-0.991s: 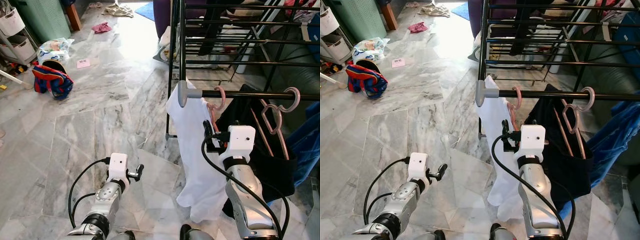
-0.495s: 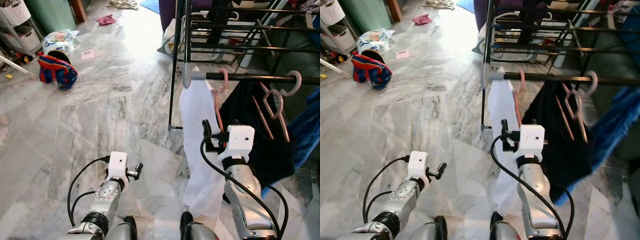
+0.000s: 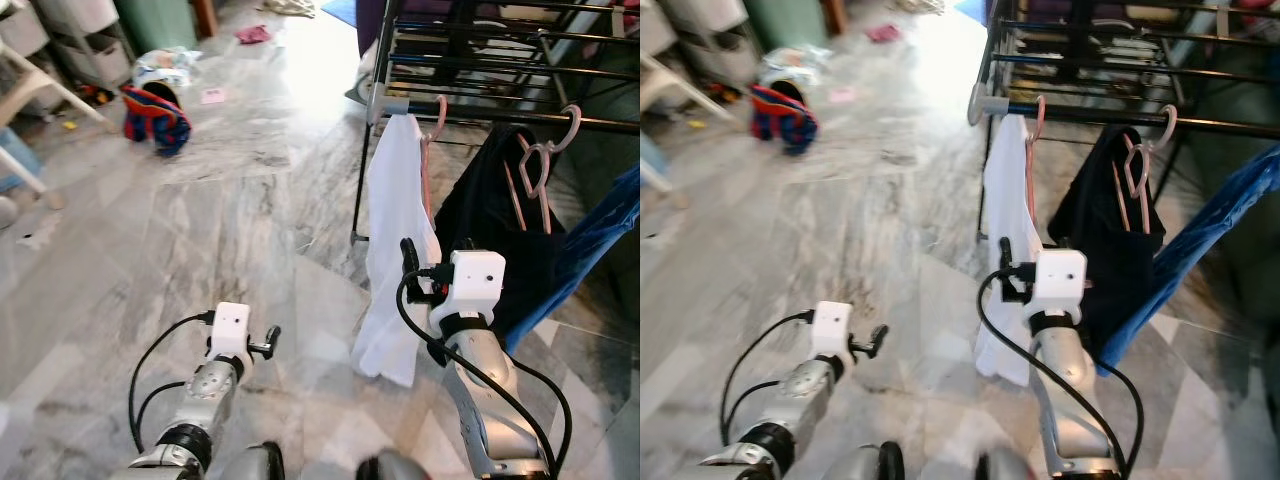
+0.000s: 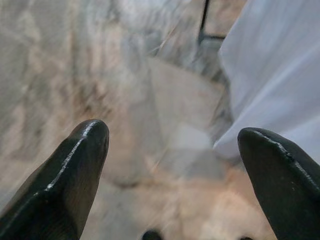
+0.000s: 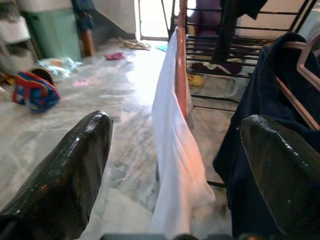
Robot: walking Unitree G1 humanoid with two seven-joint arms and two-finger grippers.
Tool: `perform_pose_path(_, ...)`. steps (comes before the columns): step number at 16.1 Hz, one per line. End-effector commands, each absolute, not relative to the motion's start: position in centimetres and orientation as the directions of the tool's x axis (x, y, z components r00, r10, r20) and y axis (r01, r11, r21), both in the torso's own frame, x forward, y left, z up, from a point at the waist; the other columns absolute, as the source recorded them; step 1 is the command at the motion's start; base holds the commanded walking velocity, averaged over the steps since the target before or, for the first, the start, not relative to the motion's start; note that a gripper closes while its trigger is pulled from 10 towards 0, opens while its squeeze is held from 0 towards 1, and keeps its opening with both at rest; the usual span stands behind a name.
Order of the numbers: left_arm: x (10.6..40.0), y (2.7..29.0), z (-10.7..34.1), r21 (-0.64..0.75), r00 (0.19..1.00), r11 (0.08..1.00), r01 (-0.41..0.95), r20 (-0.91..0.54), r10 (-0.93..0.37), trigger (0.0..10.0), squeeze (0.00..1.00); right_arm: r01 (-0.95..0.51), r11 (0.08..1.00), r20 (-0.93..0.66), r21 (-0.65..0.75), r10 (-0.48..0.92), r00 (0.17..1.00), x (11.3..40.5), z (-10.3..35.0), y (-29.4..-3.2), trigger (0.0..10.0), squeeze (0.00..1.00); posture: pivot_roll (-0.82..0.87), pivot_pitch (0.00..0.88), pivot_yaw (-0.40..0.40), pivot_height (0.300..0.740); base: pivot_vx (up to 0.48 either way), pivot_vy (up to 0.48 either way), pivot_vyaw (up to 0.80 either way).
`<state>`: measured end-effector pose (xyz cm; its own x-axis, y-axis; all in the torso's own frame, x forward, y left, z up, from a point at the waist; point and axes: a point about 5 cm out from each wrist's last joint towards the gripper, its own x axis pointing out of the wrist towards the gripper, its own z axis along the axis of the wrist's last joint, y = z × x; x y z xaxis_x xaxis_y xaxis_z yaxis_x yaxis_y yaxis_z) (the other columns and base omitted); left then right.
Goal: Hang hanger
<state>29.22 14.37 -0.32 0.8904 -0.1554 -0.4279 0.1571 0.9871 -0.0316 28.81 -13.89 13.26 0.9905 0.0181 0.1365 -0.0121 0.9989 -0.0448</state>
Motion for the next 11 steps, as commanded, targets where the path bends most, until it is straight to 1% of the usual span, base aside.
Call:
perform_pose_path(1, 28.7, 13.9, -0.9, -0.036, 0.875, 0.985, 0.168, -0.456, -0.166, 10.0, 0.00, 0.005, 0.999, 0.112, -0.049, 0.001, 0.994, 28.4, 12.5, -14.5, 10.0, 0.00, -0.10, 0.178, 0.044, 0.740, -0.341, 0.000, 0.00)
perform_pose_path(5, 28.6, 14.1, -1.1, -0.028, 0.873, 0.987, 0.161, -0.461, -0.156, 10.0, 0.00, -0.053, 0.998, 0.105, -0.039, 0.057, 0.993, 28.2, 11.9, -13.9, 10.0, 0.00, -0.09, 0.180, 0.043, 0.740, -0.343, 0.000, 0.00)
perform_pose_path(7, 28.3, 14.3, -1.3, -0.019, 0.870, 0.988, 0.154, -0.472, -0.145, 10.0, 0.00, -0.095, 0.995, 0.063, -0.038, 0.097, 0.993, 28.1, 10.6, -13.6, 10.0, 0.00, -0.09, 0.179, 0.040, 0.740, -0.326, 0.000, 0.00)
perform_pose_path(10, 27.8, 14.8, -1.9, 0.037, 0.851, 0.989, 0.143, -0.515, -0.104, 10.0, 0.00, -0.131, 0.990, -0.039, -0.045, 0.129, 0.991, 27.5, 7.4, -13.7, 10.0, 0.00, -0.07, 0.168, 0.026, 0.740, 0.000, 0.000, 0.00)
perform_pose_path(11, 27.4, 15.2, -2.4, 0.079, 0.839, 0.986, 0.148, -0.538, -0.083, 10.0, 0.00, -0.143, 0.988, -0.090, -0.056, 0.138, 0.986, 27.3, 5.9, -13.9, 10.0, 0.00, -0.06, 0.163, 0.019, 0.740, 0.000, 0.000, 0.00)
